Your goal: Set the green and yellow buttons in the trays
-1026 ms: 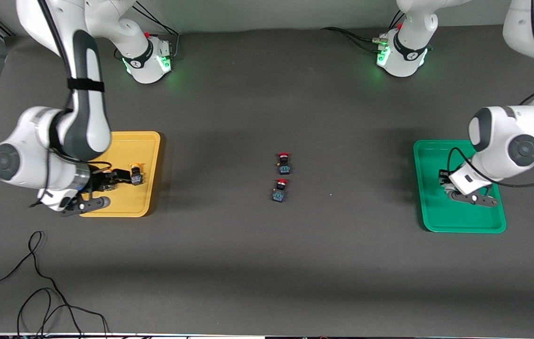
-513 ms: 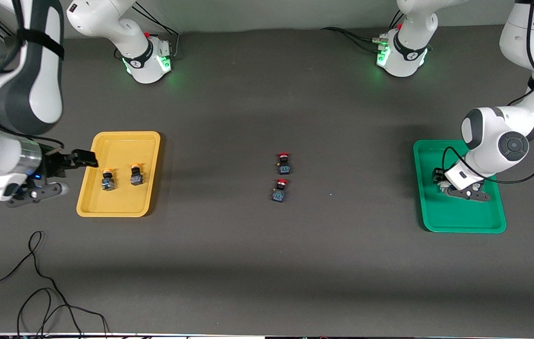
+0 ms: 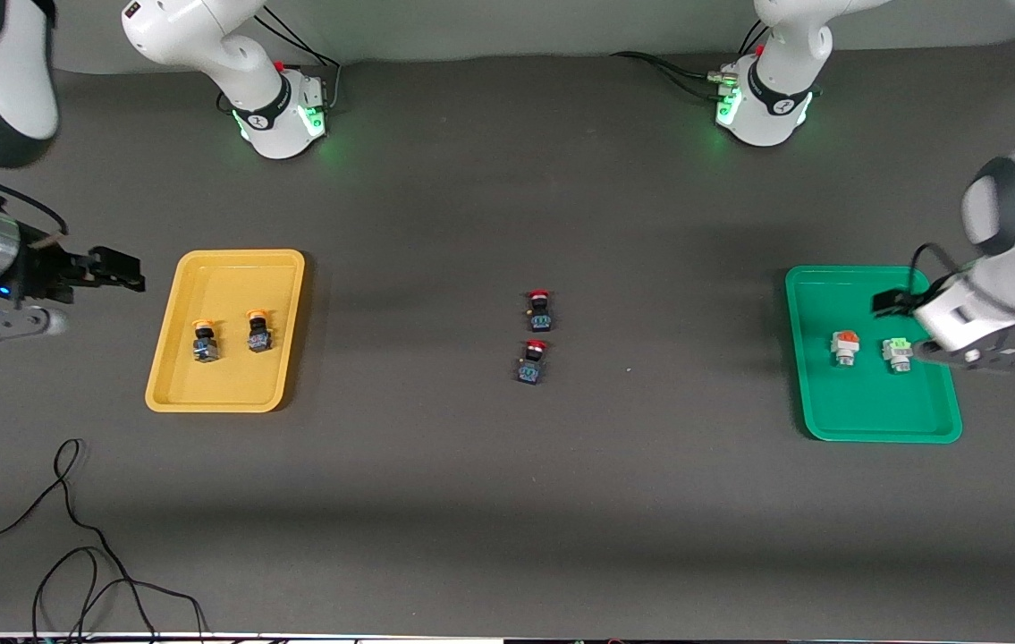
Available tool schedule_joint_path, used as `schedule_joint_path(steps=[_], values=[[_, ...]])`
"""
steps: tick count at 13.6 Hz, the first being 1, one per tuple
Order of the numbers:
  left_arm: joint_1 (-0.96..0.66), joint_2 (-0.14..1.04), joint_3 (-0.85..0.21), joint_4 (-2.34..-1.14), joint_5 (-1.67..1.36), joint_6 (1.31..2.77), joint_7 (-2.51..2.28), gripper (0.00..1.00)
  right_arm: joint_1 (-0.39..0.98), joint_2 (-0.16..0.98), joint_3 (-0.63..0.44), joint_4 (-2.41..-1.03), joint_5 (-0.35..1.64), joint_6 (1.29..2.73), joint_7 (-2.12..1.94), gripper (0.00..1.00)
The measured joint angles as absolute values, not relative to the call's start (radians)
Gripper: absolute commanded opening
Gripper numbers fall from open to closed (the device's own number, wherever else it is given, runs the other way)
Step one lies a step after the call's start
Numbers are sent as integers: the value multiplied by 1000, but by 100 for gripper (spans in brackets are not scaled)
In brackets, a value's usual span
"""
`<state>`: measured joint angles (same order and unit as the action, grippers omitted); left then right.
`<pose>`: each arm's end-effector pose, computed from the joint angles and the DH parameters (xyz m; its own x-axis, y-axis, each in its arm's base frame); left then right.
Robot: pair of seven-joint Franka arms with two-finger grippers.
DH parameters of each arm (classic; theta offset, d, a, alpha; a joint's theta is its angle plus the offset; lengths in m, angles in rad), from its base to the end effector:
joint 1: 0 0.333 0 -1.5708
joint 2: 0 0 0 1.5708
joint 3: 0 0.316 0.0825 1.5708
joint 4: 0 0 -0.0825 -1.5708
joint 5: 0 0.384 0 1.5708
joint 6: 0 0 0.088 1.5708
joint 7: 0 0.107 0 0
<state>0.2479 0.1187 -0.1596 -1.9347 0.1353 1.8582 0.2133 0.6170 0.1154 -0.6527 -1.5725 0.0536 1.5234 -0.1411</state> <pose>0.5602 0.0622 0.4111 0.9633 -0.1658 -0.2110 -0.1816 -0.9817 -0.0576 0.5737 0.0038 0.5672 0.9848 0.1015 -0.1412 0.1020 -0.9948 -0.0033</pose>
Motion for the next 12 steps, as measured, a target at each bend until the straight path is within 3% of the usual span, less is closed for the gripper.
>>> schedule_joint_path(steps=[3, 5, 9, 12], values=[[234, 98, -173, -1710, 114, 1578, 213, 100, 362, 68, -422, -1584, 28, 1514, -115, 100], [222, 107, -174, -1594, 108, 1474, 213, 100, 216, 50, -282, -1595, 11, 1513, -98, 100], [169, 124, -175, -1500, 92, 1433, 213, 100, -26, 25, -54, -1610, 4, 1516, -84, 100], [137, 136, -175, -1478, 78, 1429, 204, 100, -67, 18, -20, -1610, 3, 1516, -84, 100]])
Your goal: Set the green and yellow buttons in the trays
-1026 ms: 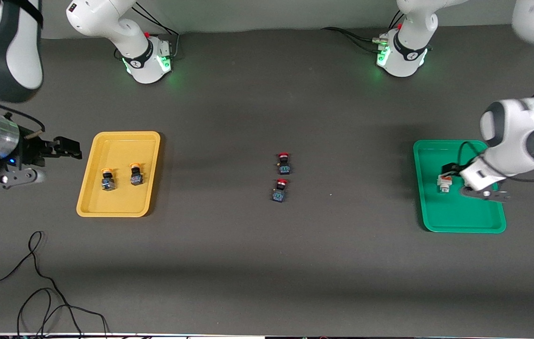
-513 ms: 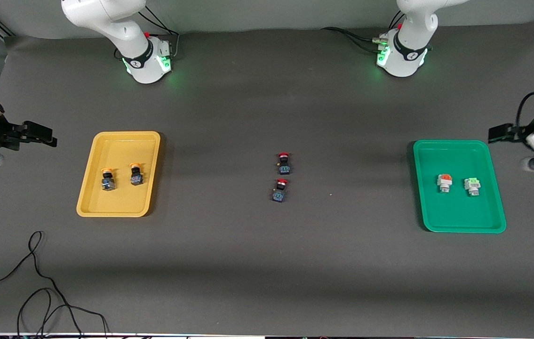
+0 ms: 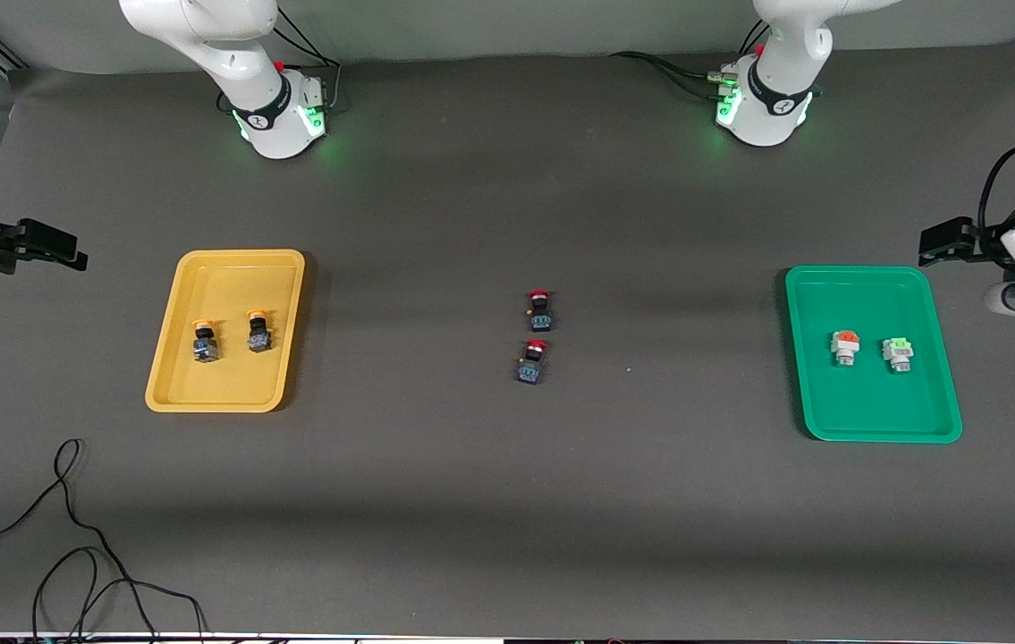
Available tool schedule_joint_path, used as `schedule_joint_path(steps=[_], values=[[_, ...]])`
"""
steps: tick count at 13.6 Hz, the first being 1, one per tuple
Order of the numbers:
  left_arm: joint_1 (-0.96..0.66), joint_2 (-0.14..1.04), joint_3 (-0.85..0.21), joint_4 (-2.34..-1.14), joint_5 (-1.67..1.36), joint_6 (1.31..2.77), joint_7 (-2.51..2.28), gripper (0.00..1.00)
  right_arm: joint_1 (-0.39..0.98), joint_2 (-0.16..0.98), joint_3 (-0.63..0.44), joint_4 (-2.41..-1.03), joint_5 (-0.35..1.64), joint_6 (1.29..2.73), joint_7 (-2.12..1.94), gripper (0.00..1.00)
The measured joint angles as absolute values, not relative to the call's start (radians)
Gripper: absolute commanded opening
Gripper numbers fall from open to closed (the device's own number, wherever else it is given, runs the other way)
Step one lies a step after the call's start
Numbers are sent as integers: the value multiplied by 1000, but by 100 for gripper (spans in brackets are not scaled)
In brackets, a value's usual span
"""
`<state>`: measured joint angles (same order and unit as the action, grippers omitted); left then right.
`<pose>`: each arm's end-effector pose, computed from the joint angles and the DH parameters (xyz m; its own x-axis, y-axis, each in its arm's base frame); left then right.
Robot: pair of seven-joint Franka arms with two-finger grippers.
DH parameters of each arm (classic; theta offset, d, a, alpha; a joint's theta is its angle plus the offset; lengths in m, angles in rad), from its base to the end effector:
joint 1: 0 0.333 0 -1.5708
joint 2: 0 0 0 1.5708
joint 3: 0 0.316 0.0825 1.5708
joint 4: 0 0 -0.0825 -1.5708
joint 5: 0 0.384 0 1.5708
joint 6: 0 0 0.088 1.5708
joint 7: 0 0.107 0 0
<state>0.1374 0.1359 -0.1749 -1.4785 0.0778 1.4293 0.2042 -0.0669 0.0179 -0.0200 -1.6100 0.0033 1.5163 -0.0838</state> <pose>0.5783 -0.0057 0.5805 0.9546 -0.2304 -0.1890 -0.2376 -0.9712 -0.0161 0.5497 -0.0474 0.5918 0.9938 -0.0024 -0.1107 -0.0038 -0.9999 -0.0123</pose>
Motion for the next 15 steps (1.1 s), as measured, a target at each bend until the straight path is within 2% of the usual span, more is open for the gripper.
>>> schedule_joint_path(steps=[4, 8, 11, 15], values=[[121, 136, -170, -1476, 76, 1423, 201, 100, -67, 18, -15, -1610, 2, 1525, -82, 100], [-47, 127, -58, -1472, 75, 1438, 171, 100, -67, 17, -14, -1608, 2, 1531, -81, 100], [-83, 75, -40, -1554, 75, 1532, 170, 100, -67, 17, -14, -1608, 2, 1531, -80, 100], [-89, 66, -29, -1591, 75, 1548, 168, 100, -67, 17, -14, -1608, 2, 1531, -78, 100]])
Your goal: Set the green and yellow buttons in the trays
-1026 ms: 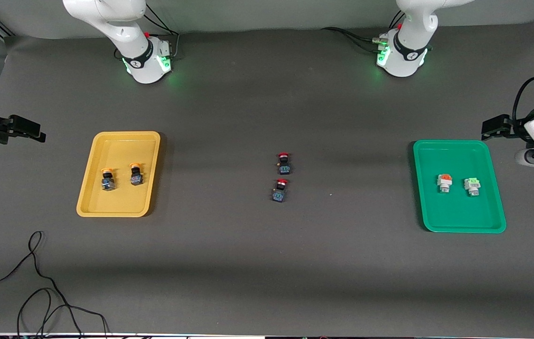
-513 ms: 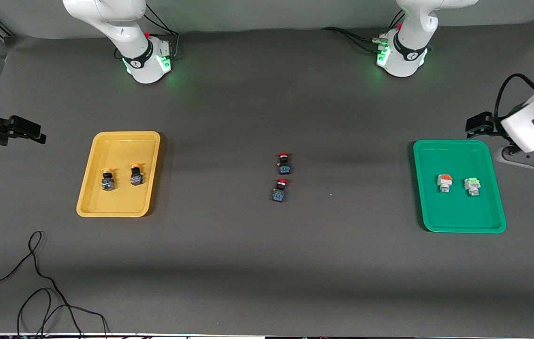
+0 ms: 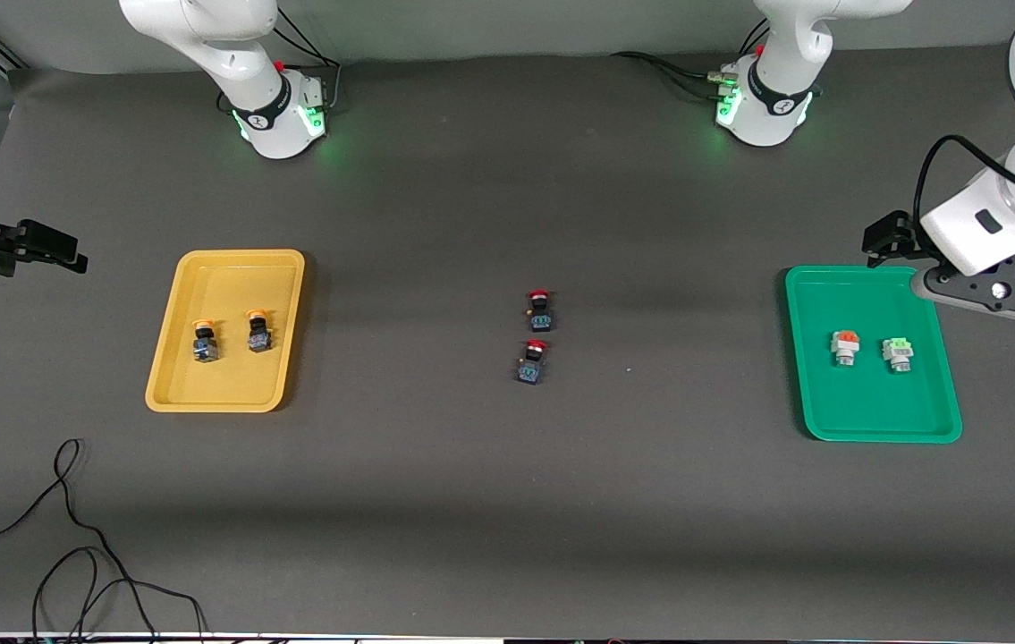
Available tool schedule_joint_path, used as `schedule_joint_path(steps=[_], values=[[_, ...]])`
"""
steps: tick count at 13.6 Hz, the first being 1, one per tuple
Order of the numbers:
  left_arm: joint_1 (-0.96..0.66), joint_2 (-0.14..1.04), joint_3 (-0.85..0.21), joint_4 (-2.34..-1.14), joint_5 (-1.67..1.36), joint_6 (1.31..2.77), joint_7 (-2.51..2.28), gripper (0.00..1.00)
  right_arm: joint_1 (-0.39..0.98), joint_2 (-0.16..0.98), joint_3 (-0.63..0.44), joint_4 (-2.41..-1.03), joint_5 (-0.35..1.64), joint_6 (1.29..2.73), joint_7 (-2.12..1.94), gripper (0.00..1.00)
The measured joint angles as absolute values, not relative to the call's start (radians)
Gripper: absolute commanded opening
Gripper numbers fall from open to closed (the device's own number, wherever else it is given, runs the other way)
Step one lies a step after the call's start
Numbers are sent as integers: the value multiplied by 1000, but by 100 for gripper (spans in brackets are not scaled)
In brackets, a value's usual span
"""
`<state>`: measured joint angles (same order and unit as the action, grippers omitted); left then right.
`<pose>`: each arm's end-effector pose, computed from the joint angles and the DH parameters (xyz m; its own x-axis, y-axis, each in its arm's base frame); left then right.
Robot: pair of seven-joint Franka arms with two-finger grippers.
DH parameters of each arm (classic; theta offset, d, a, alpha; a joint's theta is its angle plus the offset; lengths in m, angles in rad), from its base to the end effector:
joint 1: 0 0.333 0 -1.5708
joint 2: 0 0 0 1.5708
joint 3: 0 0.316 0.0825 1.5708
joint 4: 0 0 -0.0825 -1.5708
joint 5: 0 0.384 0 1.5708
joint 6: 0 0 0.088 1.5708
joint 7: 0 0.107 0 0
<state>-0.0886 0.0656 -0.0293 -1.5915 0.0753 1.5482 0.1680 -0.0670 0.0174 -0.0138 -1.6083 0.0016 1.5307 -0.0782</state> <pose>0.5657 -0.0582 0.5764 0.9528 -0.2792 -0.1193 -0.2870 -0.9564 -0.0539 0.5516 -0.0444 0.5940 0.9955 -0.0022 -0.0945 -0.0030 -1.0000 -0.0088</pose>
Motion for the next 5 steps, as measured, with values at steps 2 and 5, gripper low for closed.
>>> schedule_joint_path(steps=[2, 5], values=[[-89, 67, -26, -1592, 75, 1551, 168, 100, -68, 17, -14, -1608, 2, 1531, -78, 100], [-89, 70, -26, -1592, 73, 1567, 168, 100, -69, 17, -14, -1608, 2, 1531, -77, 100]])
